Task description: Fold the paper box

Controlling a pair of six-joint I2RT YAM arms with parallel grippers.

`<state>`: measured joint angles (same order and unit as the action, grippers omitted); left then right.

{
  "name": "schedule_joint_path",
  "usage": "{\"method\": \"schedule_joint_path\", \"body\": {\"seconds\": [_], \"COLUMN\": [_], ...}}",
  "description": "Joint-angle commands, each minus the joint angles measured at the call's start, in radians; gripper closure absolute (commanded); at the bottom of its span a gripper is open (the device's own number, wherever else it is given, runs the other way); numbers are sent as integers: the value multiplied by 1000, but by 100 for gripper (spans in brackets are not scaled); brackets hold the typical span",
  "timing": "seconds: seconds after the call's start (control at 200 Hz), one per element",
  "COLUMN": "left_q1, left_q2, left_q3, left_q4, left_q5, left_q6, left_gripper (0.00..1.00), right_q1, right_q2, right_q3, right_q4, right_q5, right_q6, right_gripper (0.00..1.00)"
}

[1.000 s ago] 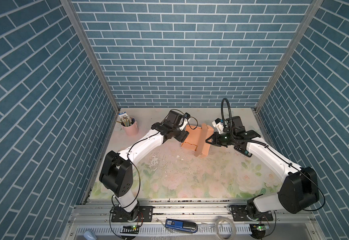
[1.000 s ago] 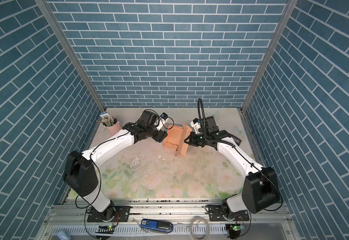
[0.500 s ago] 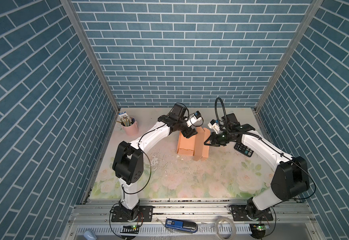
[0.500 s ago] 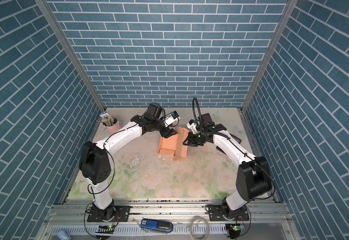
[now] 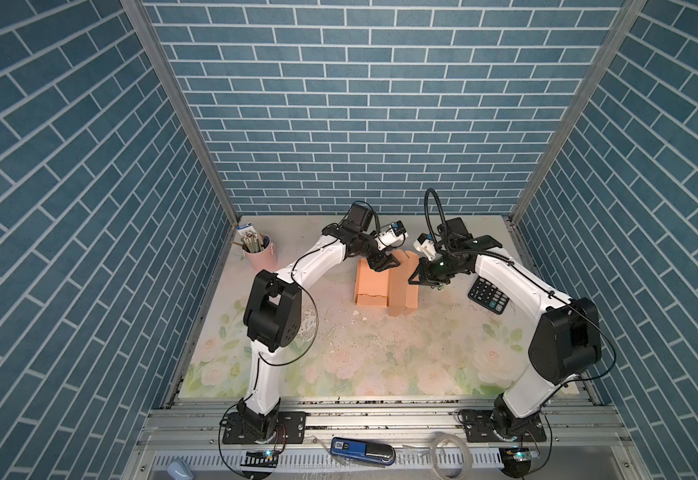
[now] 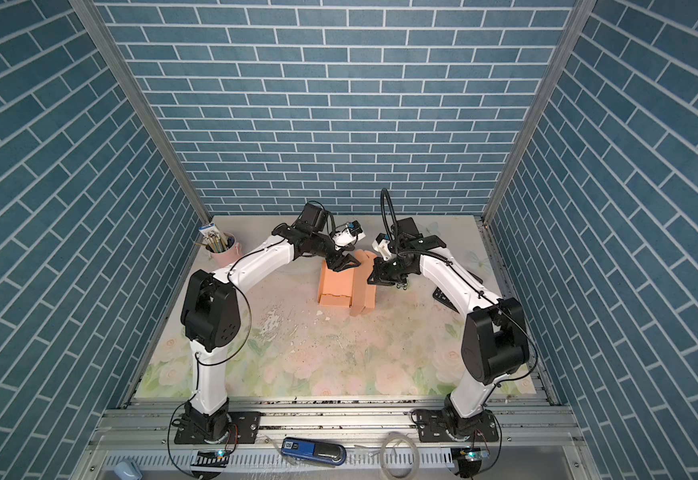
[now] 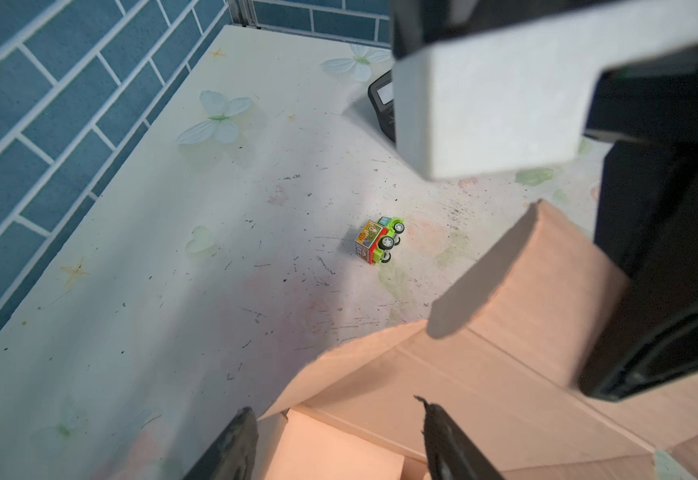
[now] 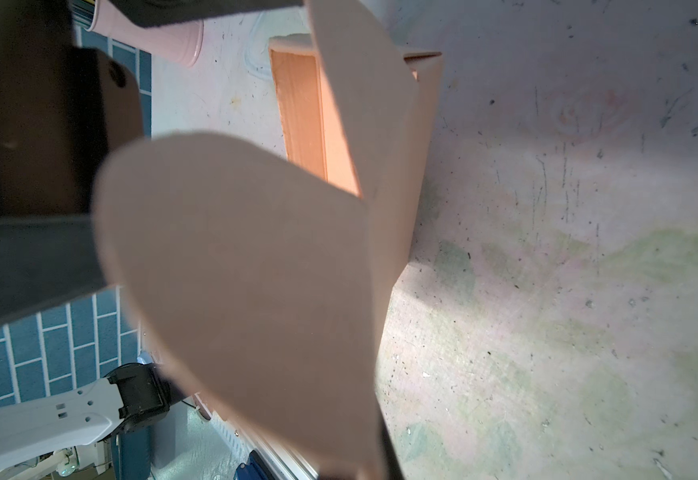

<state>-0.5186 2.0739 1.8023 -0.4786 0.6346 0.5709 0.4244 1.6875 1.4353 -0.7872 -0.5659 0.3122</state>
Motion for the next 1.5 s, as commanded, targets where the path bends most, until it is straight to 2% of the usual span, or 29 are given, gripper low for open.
{"method": "schedule_joint_path", "body": {"seconds": [0.0,0.22,0.32,0.695,0.91,1.135,1.39,1.42,1.495], "left_q1": [10,23,23,20,12,3,0,-1,-3], "left_q2": [27,71,84,86,59,61,36,31,33], "left_q3": [35,86,106,120,78,62,4,-1,9], "left_q4": [37,31,16,-38,-32,-9,118,129,128], "left_q5": [26,102,123,153,143,115,49,42,-1], "left_q6": [39,50,59,93,104,93,28,19,-8], "left_gripper": [36,44,52,71,75,83,97,100,100], "right_q1": [-5,-4,-4,-6,-6,-6,-6,-6,-5], "right_q2": [21,42,51,58,57,50,46,44,44], "right_q3": [41,66,78,91,83,80,79,81,83], "right_q4": [-54,-76,-82,-85,-76,-72,-66,-63,-58], "right_q5": [18,27,28,38,35,31,25,24,29], "right_q6": [-50,-55,-56,-63,-64,-63,-61,-59,-58], "right_gripper": [100,100,100,100,100,100,100,98,92]}}
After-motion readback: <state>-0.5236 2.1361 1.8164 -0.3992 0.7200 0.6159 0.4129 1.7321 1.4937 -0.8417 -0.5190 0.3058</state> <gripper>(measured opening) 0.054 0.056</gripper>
